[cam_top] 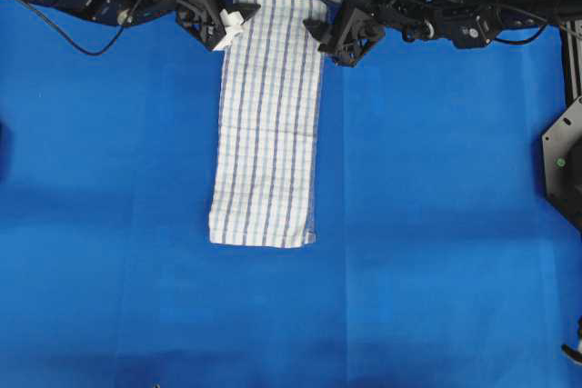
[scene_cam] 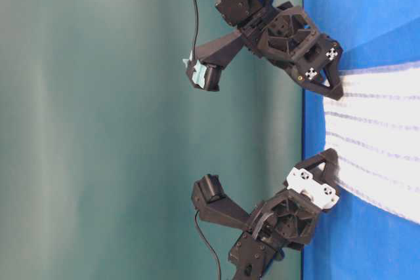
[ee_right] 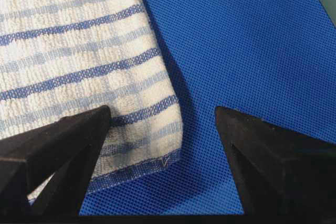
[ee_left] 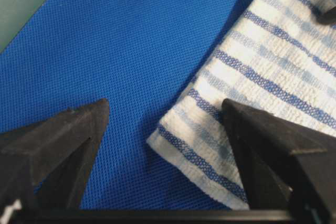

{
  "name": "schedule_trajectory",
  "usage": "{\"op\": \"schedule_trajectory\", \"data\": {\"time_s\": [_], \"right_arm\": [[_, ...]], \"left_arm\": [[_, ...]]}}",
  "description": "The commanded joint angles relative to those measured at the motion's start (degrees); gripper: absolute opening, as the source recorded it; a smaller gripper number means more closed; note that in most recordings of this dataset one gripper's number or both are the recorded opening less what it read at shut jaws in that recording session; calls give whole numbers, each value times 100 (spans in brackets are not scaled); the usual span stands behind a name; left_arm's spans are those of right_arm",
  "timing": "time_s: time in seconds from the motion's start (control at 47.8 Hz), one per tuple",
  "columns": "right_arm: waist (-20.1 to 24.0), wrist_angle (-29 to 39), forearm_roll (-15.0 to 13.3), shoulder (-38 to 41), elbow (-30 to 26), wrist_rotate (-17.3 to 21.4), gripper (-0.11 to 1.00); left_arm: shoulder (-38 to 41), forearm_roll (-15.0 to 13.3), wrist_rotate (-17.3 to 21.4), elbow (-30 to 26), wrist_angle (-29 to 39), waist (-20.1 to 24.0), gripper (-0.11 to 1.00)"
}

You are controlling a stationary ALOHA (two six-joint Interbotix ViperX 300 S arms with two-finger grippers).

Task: Fold the blue towel.
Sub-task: 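Grasp the top corners of the vertical towel with both grippers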

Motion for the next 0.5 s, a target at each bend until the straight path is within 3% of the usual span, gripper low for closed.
{"op": "schedule_trajectory", "data": {"time_s": [0.0,0.063,0.126,0.272,0.356,0.482], "right_arm": [[-18,-35,9,-44,-88,-9,90],[0,-44,0,-35,-97,-18,85],[26,-44,0,-26,-97,-44,74],[53,-44,-9,-9,-105,-62,30],[53,-44,-9,-9,-114,-62,11],[79,-35,-9,0,-167,-62,-2]], "left_arm": [[-18,18,9,-53,18,0,81],[-26,18,9,-62,18,9,72],[-18,18,18,-70,18,9,58],[-26,35,44,-44,26,-35,24],[-26,79,53,-26,44,-62,8],[-35,97,53,0,44,-97,4]]}}
